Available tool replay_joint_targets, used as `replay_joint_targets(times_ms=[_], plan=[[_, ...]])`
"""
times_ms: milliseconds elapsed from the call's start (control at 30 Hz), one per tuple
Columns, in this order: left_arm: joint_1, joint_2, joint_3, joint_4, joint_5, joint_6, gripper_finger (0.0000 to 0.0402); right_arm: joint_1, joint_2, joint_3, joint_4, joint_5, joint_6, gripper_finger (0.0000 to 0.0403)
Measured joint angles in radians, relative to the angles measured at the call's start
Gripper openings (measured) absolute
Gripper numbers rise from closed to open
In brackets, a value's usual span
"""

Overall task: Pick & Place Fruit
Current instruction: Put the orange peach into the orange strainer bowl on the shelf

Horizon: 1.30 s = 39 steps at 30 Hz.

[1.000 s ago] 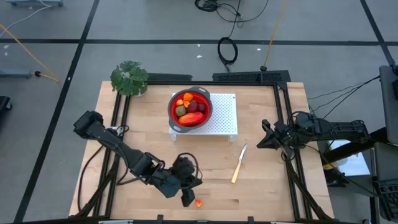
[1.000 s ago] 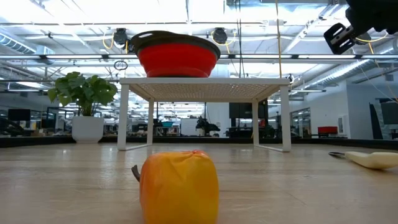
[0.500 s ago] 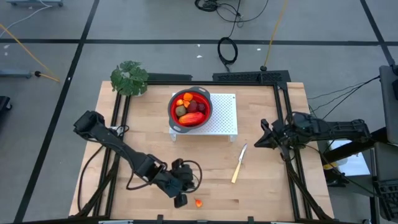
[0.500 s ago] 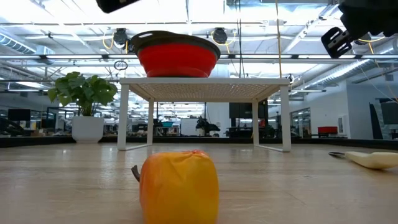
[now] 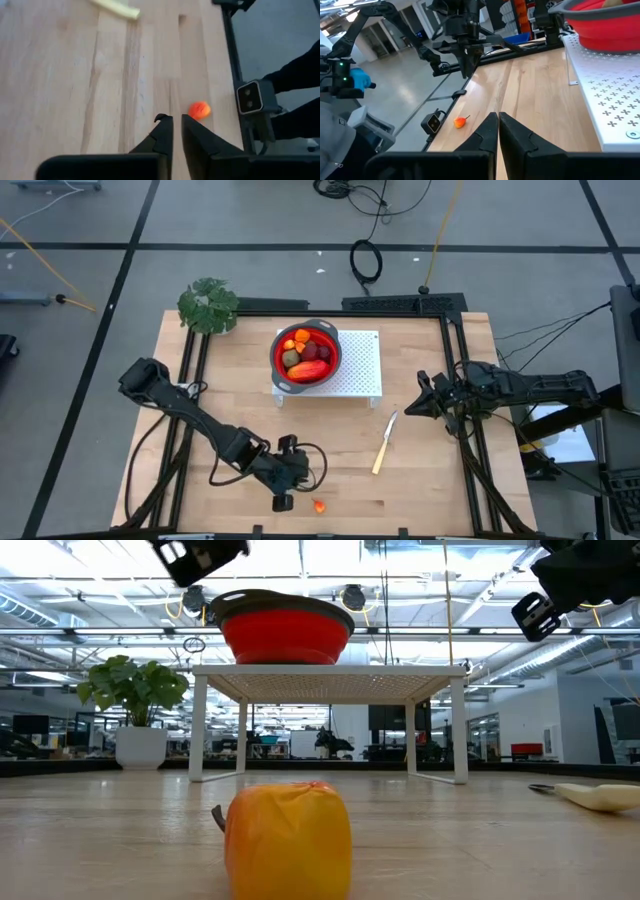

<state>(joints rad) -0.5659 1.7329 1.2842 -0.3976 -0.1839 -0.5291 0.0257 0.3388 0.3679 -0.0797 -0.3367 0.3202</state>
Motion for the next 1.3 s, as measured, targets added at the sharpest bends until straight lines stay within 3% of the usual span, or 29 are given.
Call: replay_joint_targets(times_ms=[200,367,533,800,1300], plan=[[0.005,0.027,0.000,0.093,0.002,0.102,0.0115,0.000,0.002,0.000,0.000,0.000,0.000,0.0008],[0.010,0.099,0.000,0.141,0.065,0.212,0.0188,0.000,0.002,0.000,0.001,0.000,0.011,0.0008],[0.009,0.166,0.000,0.165,0.105,0.321,0.0226,0.000,0.002,0.000,0.001,0.000,0.011,0.0008],[0.009,0.257,0.000,0.230,0.166,0.461,0.0227,0.000,0.002,0.000,0.000,0.000,0.012,0.0008],[0.022,0.350,0.002,0.272,0.200,0.506,0.0133,0.000,0.003,0.000,-0.007,-0.001,0.012,0.0008]])
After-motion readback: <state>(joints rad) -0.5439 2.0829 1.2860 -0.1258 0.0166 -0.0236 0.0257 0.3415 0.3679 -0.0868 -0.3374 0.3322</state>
